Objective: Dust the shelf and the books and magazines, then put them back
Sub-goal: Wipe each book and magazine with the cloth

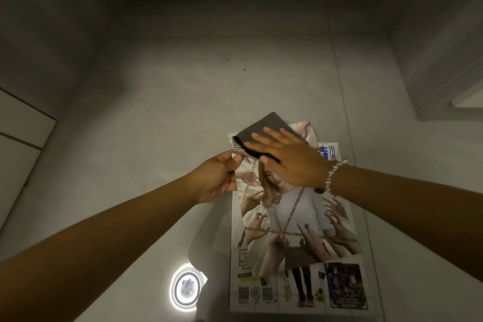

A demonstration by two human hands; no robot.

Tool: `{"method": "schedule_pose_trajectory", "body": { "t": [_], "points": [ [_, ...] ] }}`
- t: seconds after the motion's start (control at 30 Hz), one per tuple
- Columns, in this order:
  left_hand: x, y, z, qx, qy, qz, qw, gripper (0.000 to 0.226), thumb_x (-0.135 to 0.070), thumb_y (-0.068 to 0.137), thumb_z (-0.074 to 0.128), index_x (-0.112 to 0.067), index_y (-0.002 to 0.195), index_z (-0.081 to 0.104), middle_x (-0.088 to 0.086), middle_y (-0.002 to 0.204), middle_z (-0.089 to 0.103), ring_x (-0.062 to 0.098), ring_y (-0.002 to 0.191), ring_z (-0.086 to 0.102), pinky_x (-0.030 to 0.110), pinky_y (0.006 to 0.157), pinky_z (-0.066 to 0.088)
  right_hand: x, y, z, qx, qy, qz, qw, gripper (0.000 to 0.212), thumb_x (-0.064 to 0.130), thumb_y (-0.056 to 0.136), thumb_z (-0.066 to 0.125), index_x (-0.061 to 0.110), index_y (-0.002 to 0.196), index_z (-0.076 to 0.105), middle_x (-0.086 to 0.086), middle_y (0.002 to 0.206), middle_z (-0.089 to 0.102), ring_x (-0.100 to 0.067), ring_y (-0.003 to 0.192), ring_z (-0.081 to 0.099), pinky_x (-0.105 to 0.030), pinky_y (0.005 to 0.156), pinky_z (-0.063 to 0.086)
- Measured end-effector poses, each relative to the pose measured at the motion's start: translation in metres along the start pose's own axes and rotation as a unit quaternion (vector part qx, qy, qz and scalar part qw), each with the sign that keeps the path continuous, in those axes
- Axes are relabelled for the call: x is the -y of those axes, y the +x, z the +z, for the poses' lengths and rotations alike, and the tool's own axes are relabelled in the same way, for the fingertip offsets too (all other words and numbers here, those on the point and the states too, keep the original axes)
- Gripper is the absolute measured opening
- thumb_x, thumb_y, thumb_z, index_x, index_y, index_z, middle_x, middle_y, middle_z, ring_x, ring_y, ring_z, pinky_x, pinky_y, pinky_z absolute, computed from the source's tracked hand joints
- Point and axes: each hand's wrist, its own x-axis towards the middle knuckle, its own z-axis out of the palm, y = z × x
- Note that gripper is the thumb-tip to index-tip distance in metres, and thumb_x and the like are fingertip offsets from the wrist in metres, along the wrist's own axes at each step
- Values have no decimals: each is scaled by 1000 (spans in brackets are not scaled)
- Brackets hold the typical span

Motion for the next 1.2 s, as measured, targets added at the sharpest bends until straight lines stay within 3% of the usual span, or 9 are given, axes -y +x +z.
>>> {"method": "schedule_pose_trajectory", "body": {
  "t": [0.2,0.33,0.43,0.53,0.67,0.83,0.97,1.1,1.2],
  "points": [
    [-2,-1,3,-14,-12,7,1000,22,-15,103,37,-11,103,58,14,91,70,24,73,70,38,67,60,-18,-28,7,-52,-28,99,993,66,53,85,3,35,147,17,4,157,18,-23,146,6,-31,112,-10],
    [-4,-3,4,-18,-11,-1,1000,26,-25,103,36,-12,102,59,13,93,70,24,77,69,40,73,60,15,-54,25,-35,-36,-10,999,51,44,97,22,35,146,12,5,152,24,-27,144,17,-40,117,-4],
    [0,-2,4,-30,9,2,1000,25,-25,102,40,-14,111,60,9,102,70,21,87,69,36,73,59,19,-69,27,-21,-114,-100,988,49,48,99,23,35,146,29,4,151,34,-26,135,37,-43,115,13],
    [2,0,6,-47,24,-2,999,23,-22,100,44,-12,115,59,9,106,69,21,91,67,35,75,59,4,-58,20,-20,-141,-119,983,50,53,97,28,33,142,36,-6,153,29,-29,142,24,-48,116,15],
    [0,2,6,-56,36,-12,998,29,-22,100,44,-9,122,57,14,114,66,27,103,64,40,84,55,12,-46,26,-16,-143,-93,985,57,56,97,22,32,150,20,-11,157,17,-28,146,5,-49,117,3],
    [1,1,10,-87,38,-2,995,22,-19,100,45,-9,111,61,9,97,69,17,77,67,30,66,57,41,-76,44,-20,-147,-177,973,55,54,99,24,38,150,12,-7,159,8,-29,146,-2,-48,116,-7],
    [1,0,12,-106,72,13,992,18,-17,100,46,-11,106,62,8,93,71,17,74,69,32,67,59,43,-91,49,11,-122,-223,967,51,52,99,25,39,148,22,-1,159,10,-25,147,0,-46,117,-5],
    [1,2,13,-132,90,30,987,14,-14,99,49,-10,103,61,9,88,70,17,67,68,37,71,57,2,-76,30,-39,-134,-94,986,50,50,100,18,33,142,37,-1,151,25,-26,142,17,-48,118,4],
    [3,3,14,-144,99,33,984,16,-14,99,48,-10,105,62,10,91,70,20,69,68,40,74,56,-18,-76,23,-55,-120,3,991,56,52,100,12,27,139,44,-7,153,25,-28,144,13,-48,116,6]
  ]
}}
